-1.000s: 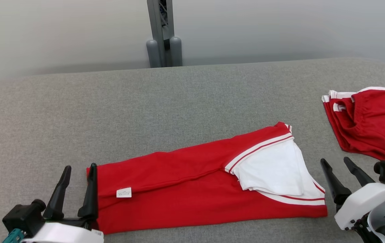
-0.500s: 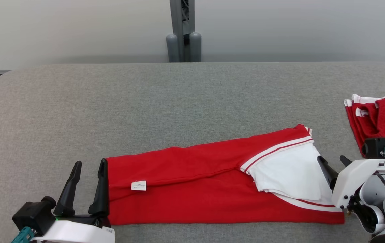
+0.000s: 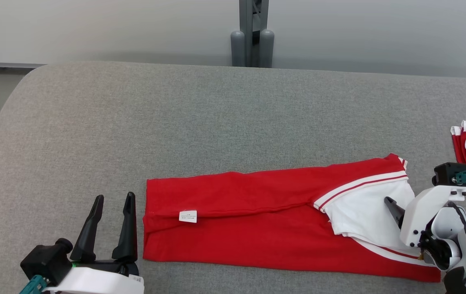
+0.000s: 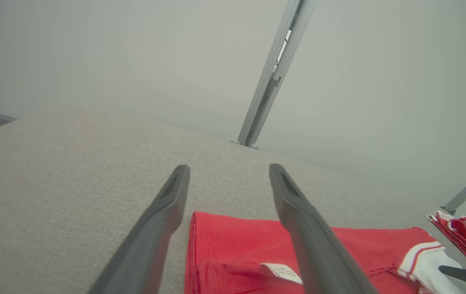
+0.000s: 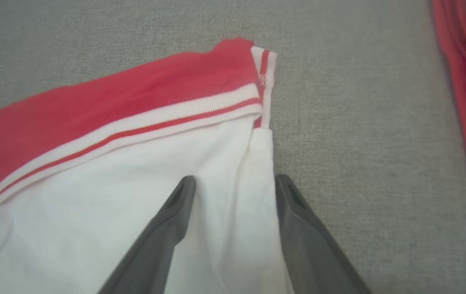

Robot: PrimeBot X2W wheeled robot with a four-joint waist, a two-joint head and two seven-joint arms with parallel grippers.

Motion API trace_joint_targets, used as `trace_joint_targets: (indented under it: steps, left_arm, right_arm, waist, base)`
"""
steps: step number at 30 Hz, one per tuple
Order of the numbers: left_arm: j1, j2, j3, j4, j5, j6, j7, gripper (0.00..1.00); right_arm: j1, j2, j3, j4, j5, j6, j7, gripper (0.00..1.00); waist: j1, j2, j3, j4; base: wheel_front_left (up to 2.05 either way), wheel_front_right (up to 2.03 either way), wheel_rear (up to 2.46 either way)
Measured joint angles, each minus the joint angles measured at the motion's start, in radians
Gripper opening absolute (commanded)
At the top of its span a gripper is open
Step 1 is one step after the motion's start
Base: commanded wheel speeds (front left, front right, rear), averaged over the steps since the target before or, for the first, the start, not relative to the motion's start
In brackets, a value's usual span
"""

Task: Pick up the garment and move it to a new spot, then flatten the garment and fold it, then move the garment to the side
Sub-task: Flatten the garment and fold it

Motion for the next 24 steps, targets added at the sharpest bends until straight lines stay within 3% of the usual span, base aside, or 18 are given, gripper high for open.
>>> trace_joint_targets:
  steps: [7,8,9,11,14,24]
  left_arm:
    - [0.002,-0.004,0.001,0.001,0.0,0.0,-0.003,1.0]
    - [0.003,-0.004,0.001,0.001,0.0,0.0,-0.003,1.0]
    - [0.003,-0.004,0.002,0.001,0.0,0.0,-0.003,1.0]
    - [0.005,-0.004,0.002,0.0,0.0,0.0,-0.003,1.0]
    - [0.011,-0.004,0.003,0.0,0.0,0.001,-0.003,1.0]
    - [0.021,0.0,0.008,-0.008,0.0,0.01,-0.004,1.0]
  right_arm:
    - [-0.031,0.001,0.04,0.07,0.0,-0.001,0.01,1.0]
    - [-0.034,0.001,0.055,0.075,0.0,-0.002,0.011,0.8]
    - [-0.037,0.0,0.072,0.079,0.0,-0.002,0.012,0.5]
    - [-0.042,-0.002,0.104,0.083,0.002,-0.002,0.012,0.36]
    - [-0.046,-0.004,0.149,0.083,0.0,-0.001,-0.002,0.0]
    - [-0.091,-0.038,0.183,0.089,-0.006,0.0,-0.046,0.0]
  waist:
    - [0.0,0.0001,-0.005,0.009]
    - [0.0,0.0,-0.005,0.008]
    - [0.0,0.0,-0.006,0.007]
    - [0.0,0.0001,-0.007,0.004]
    - [0.0,0.0,-0.01,-0.001]
    - [0.0,0.0,-0.031,-0.05]
  base:
    - [0.0,0.0,0.0]
    - [0.0,0.0,0.0]
    - [0.0,0.0,0.0]
    - [0.0,0.0,0.0]
    - [0.0,0.0,0.0]
    - [0.0,0.0,0.0]
